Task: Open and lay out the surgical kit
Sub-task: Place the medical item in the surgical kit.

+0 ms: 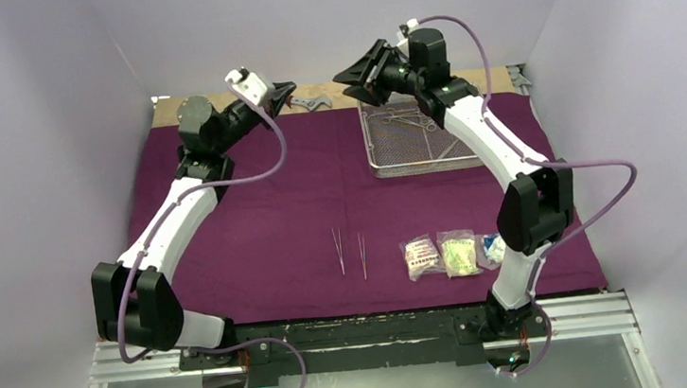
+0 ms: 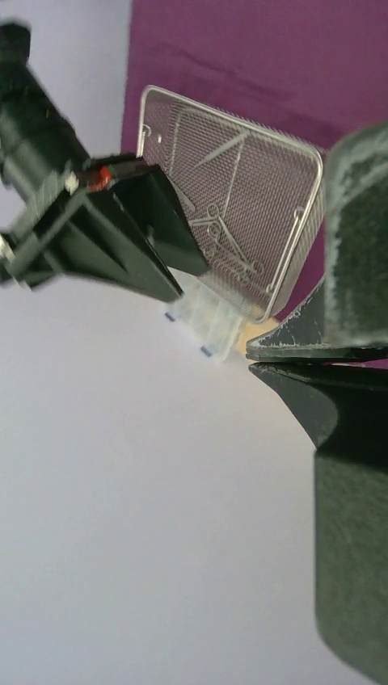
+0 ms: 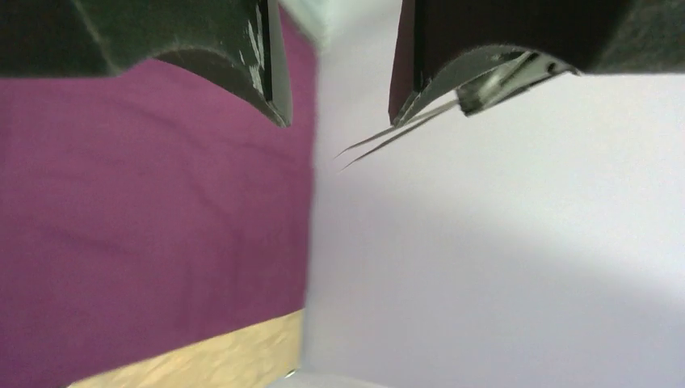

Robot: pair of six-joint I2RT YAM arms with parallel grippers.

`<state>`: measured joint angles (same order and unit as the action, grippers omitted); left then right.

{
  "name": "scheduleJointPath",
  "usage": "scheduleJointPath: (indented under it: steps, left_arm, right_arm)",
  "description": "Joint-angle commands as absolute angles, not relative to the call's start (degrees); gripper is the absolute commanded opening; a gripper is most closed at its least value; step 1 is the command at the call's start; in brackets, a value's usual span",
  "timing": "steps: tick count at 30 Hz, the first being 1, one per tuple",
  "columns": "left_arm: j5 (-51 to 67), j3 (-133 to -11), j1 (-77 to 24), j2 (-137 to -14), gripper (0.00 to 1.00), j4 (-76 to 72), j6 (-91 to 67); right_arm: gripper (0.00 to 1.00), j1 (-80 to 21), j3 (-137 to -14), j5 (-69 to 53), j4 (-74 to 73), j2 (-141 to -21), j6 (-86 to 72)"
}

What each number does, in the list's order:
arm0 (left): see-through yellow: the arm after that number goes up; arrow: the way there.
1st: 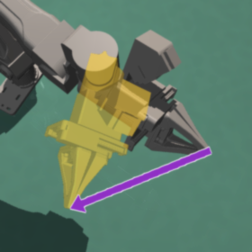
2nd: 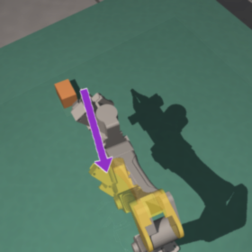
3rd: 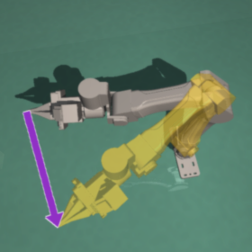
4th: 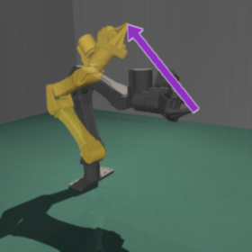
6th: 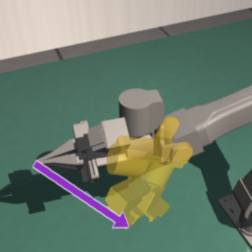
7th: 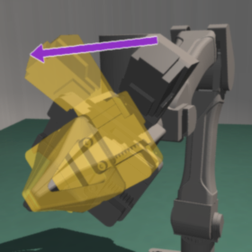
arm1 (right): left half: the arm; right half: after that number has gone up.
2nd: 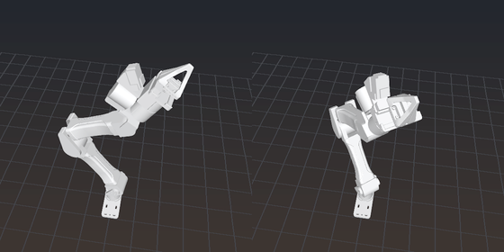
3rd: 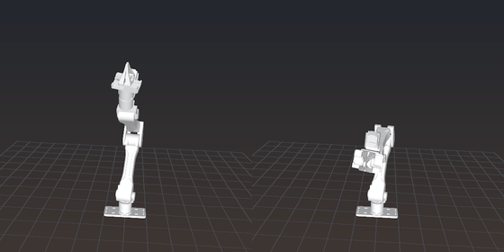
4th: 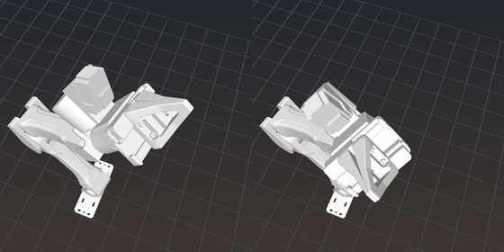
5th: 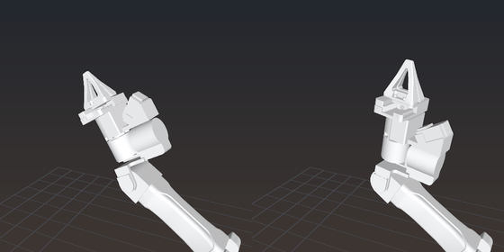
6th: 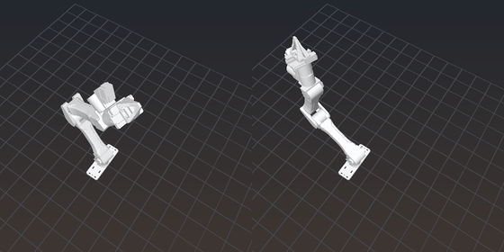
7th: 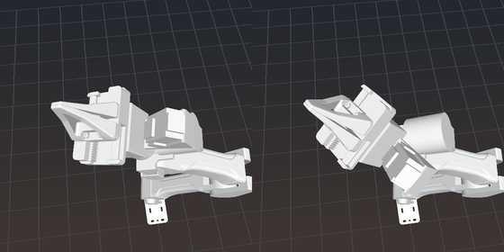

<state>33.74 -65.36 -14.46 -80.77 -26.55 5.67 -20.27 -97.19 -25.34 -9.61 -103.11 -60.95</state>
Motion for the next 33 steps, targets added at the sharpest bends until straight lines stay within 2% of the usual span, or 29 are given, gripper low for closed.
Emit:
scheduleJointPath:
  steps: [1, 7, 12, 19, 33]
  left_arm:
    - [47.8, -68.0, -14.7, -80.8, 0.0, -32.8, 24.5]
    - [57.5, -71.6, -14.7, -82.3, 0.0, -25.0, 32.3]
    - [64.5, -75.6, -14.7, -83.3, 0.0, -14.8, 39.0]
    - [67.3, -77.1, -14.7, -84.9, 0.0, -11.7, 42.1]
    - [67.6, -78.7, -14.7, -85.5, 0.0, -8.0, 47.0]
  right_arm:
    - [0.52, -22.1, -99.5, -40.0, -3.1, -106.7, -80.8]
    - [0.6, -23.3, -99.3, -43.4, -0.7, -106.7, -89.2]
    - [0.61, -23.4, -98.2, -46.1, 4.1, -106.7, -94.6]
    - [0.57, -23.5, -96.3, -47.3, 5.9, -106.9, -98.2]
    - [0.58, -25.2, -97.3, -49.2, 8.2, -109.0, -101.5]
